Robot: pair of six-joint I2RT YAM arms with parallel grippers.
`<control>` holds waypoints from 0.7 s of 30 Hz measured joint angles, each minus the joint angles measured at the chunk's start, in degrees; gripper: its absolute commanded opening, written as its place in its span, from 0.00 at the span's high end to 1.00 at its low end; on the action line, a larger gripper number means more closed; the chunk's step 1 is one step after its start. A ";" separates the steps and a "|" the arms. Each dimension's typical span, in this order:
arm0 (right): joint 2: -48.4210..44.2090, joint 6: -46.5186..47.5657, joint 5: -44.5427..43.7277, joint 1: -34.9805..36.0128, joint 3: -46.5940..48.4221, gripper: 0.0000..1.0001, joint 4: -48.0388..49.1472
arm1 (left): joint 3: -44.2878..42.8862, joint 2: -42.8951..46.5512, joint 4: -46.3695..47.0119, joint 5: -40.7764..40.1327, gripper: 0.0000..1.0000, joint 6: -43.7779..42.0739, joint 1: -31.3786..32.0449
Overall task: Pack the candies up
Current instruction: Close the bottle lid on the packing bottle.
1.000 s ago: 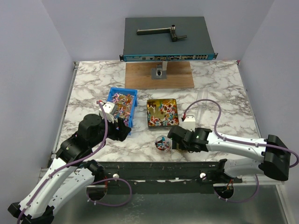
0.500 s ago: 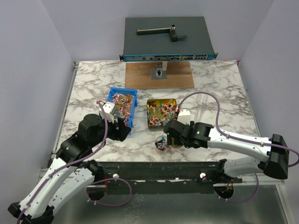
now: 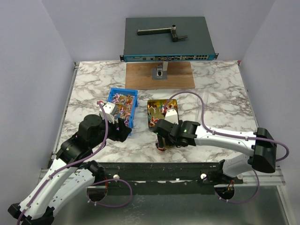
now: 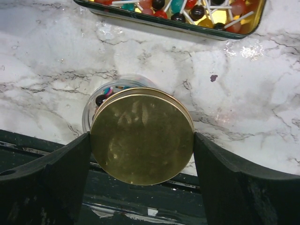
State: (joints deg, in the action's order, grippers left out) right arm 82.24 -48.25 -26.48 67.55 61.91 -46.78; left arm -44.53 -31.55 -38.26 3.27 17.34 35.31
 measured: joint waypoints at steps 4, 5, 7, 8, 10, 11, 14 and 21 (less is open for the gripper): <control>1.97 1.03 1.49 0.02 0.46 0.31 1.53 | 0.00 0.00 0.00 0.00 0.31 0.00 0.00; 2.38 1.29 1.77 0.04 0.52 0.31 1.86 | 0.00 0.00 0.00 0.00 0.31 -0.02 0.00; 2.95 1.64 2.16 0.13 0.55 0.31 2.27 | 0.00 0.00 0.00 0.00 0.31 -0.02 0.00; 3.17 1.77 2.29 0.17 0.55 0.31 2.34 | 0.00 0.00 0.00 0.00 0.31 -0.02 0.00; 3.41 1.86 2.45 0.26 0.55 0.31 2.49 | 0.00 0.00 0.00 0.00 0.31 -0.02 0.00; 3.52 1.86 2.58 0.28 0.55 0.31 2.60 | 0.00 0.00 0.00 0.00 0.31 -0.02 0.00; 3.93 1.90 2.95 0.35 0.55 0.31 3.23 | 0.00 0.02 0.00 0.00 0.31 -0.02 0.00; 5.57 2.29 3.43 0.55 0.55 0.31 4.17 | 0.00 0.11 0.00 0.00 0.31 0.00 0.00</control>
State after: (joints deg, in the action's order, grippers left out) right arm 87.81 -45.95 -23.05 68.10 62.46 -42.61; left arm -44.53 -31.44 -38.26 3.27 17.34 35.31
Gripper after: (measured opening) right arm 0.812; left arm 0.685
